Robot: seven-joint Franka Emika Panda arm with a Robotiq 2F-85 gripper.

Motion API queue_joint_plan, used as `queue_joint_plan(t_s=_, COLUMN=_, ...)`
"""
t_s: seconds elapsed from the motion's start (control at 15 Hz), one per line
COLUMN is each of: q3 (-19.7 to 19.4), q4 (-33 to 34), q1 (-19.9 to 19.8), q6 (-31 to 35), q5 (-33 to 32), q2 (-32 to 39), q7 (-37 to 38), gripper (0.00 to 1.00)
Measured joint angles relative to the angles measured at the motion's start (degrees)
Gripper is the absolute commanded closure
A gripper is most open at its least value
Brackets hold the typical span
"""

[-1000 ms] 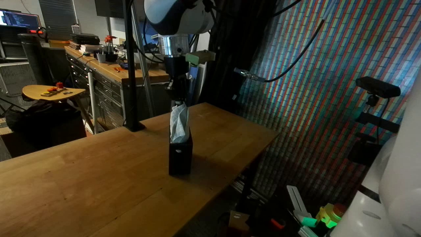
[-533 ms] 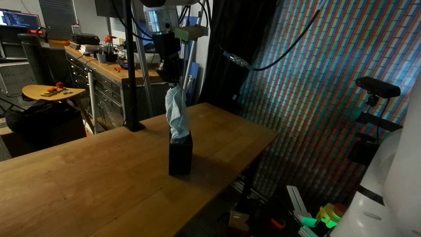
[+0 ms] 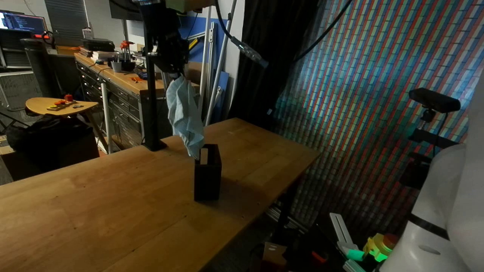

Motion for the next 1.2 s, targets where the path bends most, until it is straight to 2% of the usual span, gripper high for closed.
queue_joint_plan(t_s=0.53, q3=2.3, q4=12.9, q1=6.1, q6=-3.7, q5=-3.3, q2=6.3, q7=4.0, gripper=0.9)
queue_joint_plan(t_s=1.0, q3=3.4, q4=23.6, q1=10.9, q6=-1.8, q5=-2.7, q2=16.8, q7=4.2, gripper=0.9)
queue_joint_plan(t_s=1.2, q3=4.4, q4=25.9, q1=12.2, q6=0.5, q5=-1.1, q2=21.3, q7=4.1, gripper=0.9)
